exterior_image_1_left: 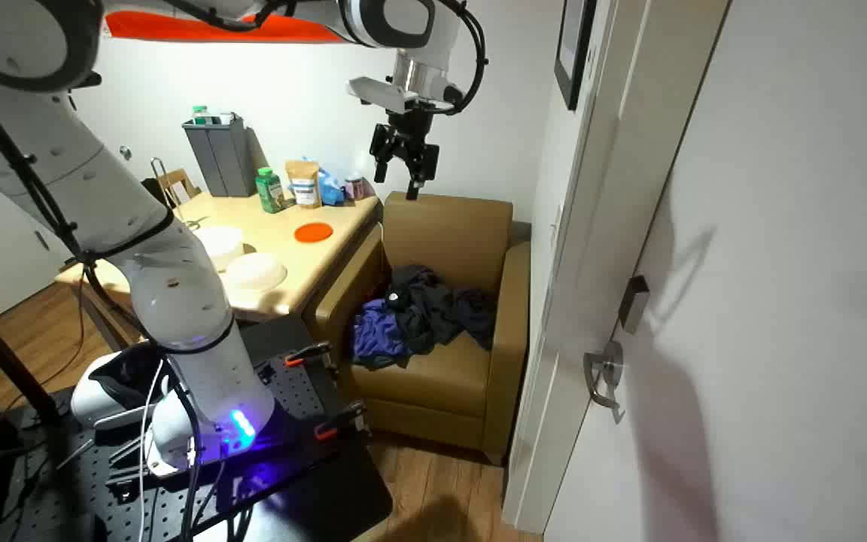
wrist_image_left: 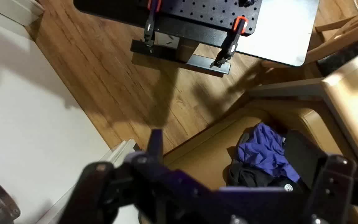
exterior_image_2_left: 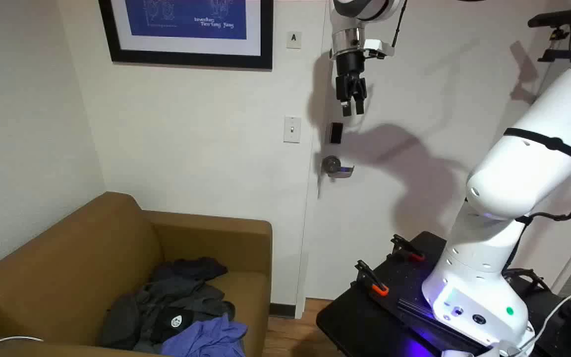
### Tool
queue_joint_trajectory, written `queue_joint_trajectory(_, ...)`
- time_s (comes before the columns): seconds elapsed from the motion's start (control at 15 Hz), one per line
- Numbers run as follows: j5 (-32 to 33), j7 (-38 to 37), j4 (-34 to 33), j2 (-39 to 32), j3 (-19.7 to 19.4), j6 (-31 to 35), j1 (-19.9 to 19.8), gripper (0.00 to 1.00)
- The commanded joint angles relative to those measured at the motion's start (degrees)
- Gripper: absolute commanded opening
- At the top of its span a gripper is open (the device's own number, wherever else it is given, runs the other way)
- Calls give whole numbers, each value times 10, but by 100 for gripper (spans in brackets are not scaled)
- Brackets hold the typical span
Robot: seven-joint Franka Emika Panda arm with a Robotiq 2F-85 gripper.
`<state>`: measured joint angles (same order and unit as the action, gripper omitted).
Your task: Turn off the light
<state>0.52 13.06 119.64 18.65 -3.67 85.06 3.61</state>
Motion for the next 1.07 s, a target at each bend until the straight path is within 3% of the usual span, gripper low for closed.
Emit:
queue_joint_trajectory(0.0, -2, 2, -1, -1, 7, -1, -8, 100)
queue_joint_trajectory(0.6, -2, 2, -1, -1, 7, -1, -8, 100)
queue_joint_trajectory(1.0, -41, -62, -5, -4, 13, 53, -11, 100)
